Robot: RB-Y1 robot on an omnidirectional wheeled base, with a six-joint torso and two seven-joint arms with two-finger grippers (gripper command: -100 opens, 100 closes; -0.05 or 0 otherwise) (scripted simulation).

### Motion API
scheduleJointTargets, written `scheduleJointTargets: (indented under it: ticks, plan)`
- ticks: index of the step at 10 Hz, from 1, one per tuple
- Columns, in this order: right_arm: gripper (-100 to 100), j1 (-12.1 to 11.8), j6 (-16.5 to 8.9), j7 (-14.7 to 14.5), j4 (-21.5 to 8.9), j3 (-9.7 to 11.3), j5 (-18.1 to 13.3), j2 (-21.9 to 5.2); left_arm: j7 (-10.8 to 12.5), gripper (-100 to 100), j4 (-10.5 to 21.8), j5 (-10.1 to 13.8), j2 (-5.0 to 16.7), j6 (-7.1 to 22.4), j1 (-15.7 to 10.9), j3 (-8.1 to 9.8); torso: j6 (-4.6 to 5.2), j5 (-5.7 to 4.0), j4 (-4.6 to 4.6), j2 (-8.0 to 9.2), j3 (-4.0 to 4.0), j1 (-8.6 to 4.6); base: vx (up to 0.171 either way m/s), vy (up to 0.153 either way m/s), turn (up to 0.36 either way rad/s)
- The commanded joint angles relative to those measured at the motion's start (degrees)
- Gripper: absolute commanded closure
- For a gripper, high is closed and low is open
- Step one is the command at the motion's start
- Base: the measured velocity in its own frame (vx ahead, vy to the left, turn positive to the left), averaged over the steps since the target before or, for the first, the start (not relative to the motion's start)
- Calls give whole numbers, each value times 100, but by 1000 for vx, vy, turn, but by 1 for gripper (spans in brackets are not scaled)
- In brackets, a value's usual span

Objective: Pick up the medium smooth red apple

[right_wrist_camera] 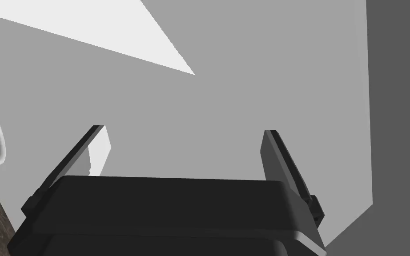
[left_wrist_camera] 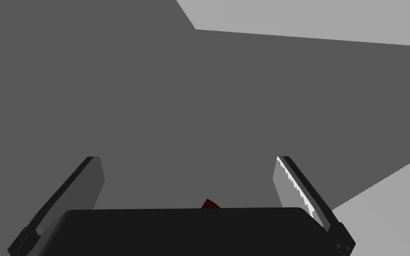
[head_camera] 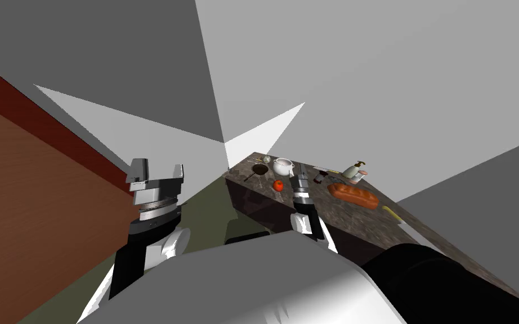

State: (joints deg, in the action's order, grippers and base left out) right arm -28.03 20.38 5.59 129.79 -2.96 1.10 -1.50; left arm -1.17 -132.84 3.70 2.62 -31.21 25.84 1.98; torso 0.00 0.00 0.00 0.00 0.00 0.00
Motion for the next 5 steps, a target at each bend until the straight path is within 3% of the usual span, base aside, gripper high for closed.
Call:
scheduleJointTargets:
  ticks: [1, 5]
  plan:
    - [-100, -143, 15, -74, -43, -73, -35, -160, 0, 0, 0, 0, 0, 0, 0, 0, 0, 0, 0, 0, 0, 0, -24, -9, 51]
    - [-100, -683, 80, -321, -243, -310, -156, -579, 0, 0, 0, 0, 0, 0, -1, 0, 0, -2, 4, 17, 10, -9, -40, -15, 84]
